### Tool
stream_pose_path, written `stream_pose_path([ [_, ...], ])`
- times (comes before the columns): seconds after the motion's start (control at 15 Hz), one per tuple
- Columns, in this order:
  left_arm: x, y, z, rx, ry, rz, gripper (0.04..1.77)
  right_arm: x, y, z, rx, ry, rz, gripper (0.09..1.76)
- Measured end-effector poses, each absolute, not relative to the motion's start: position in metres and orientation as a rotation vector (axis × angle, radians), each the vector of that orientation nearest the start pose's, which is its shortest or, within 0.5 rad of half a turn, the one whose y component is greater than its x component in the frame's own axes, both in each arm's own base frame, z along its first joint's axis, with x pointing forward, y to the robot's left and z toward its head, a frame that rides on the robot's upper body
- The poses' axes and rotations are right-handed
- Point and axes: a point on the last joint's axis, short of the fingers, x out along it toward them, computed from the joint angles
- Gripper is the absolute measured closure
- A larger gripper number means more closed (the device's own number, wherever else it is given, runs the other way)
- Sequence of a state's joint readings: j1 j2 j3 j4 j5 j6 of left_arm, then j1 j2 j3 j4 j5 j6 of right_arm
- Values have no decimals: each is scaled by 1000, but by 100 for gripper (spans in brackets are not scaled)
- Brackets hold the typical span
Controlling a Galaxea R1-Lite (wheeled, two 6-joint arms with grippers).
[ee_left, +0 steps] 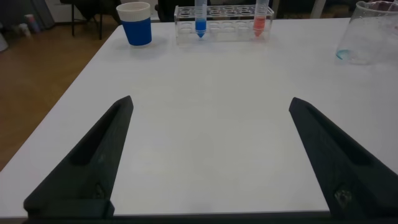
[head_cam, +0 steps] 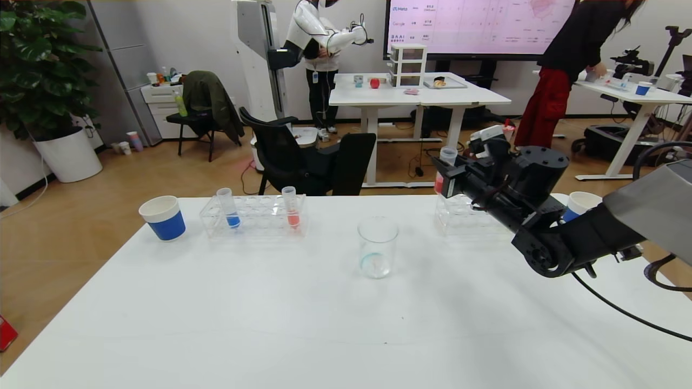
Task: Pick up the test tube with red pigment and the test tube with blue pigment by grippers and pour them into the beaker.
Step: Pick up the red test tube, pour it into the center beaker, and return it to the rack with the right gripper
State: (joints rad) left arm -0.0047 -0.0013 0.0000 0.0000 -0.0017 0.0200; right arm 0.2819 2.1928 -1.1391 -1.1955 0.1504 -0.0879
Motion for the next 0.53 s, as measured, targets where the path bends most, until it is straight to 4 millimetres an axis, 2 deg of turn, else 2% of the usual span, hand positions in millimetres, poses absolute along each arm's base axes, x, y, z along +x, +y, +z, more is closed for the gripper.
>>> stream_pose_path([
  [0.27, -23, 0, 75, 20, -1, -7, 6, 403, 138, 147, -263, -272, 680, 134],
  [0.53, -23, 0, 75, 20, -1, -6, 6, 408, 155, 140, -395, -438, 780, 134],
])
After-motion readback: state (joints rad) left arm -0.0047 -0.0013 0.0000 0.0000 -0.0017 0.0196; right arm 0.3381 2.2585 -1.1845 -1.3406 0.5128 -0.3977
